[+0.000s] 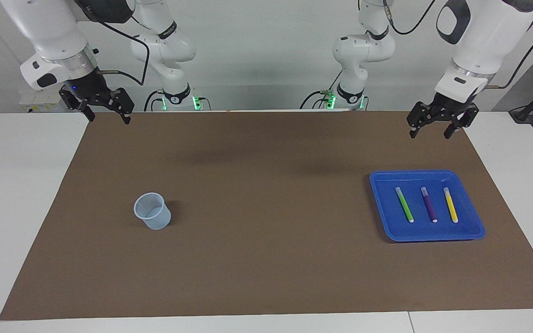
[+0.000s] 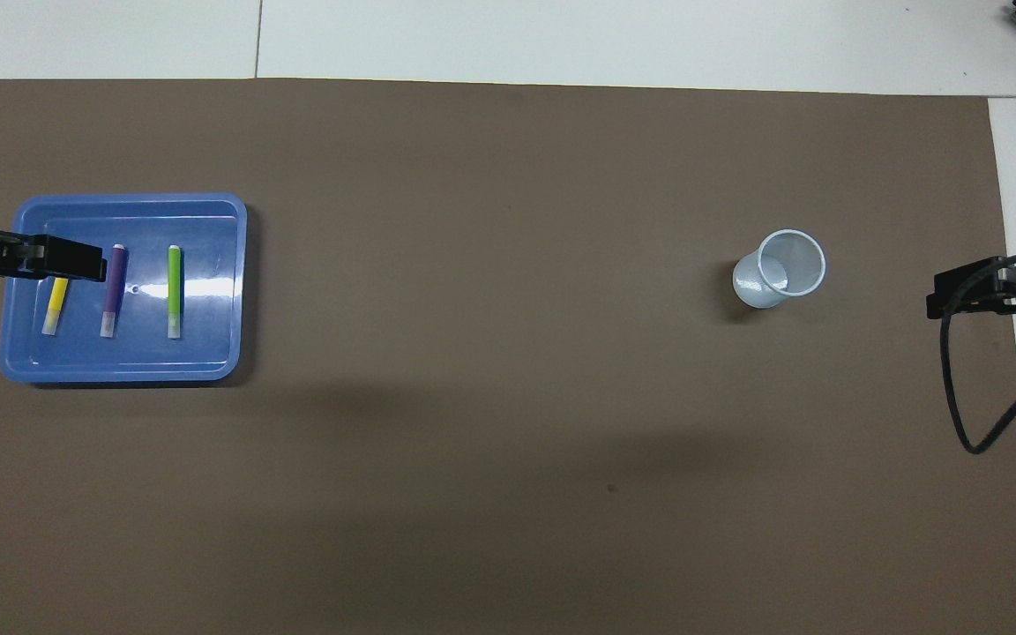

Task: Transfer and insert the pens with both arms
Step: 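Reach the left gripper down to the green pen in the tray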

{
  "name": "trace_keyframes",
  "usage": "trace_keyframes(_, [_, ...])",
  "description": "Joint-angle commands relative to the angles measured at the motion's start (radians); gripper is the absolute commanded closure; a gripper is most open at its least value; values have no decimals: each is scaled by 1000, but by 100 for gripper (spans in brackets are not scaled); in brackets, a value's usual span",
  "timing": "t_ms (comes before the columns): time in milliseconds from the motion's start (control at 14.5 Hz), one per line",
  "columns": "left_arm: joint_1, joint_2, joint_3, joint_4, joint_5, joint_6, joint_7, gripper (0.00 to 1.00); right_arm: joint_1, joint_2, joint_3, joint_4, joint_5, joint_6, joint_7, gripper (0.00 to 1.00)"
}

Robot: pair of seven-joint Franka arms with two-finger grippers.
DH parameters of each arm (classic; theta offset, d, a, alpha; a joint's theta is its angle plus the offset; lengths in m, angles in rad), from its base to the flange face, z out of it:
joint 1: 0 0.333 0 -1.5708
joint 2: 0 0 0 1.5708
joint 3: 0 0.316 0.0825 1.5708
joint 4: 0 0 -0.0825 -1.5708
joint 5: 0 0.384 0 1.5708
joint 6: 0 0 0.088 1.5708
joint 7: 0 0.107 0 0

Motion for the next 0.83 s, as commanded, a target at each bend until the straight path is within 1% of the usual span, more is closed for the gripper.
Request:
trace_keyframes(0, [3, 23, 9, -55, -2, 94, 18, 0, -9, -5, 5, 2, -1, -4, -21, 0])
trace_keyframes(344, [8, 138, 15, -60, 15, 208, 43, 0, -9, -5, 5, 2, -1, -4, -21, 0])
trace_keyframes(413, [21, 150, 15, -75, 32, 231, 64, 0, -9, -5, 5, 2, -1, -4, -21, 0])
trace_keyframes(551, [41, 153, 15, -136, 35, 314, 101, 0, -9, -5, 5, 2, -1, -4, -21, 0])
trace_keyframes(757, [60, 216, 15, -172, 35, 412, 106, 0, -9, -5, 5, 2, -1, -4, -21, 0])
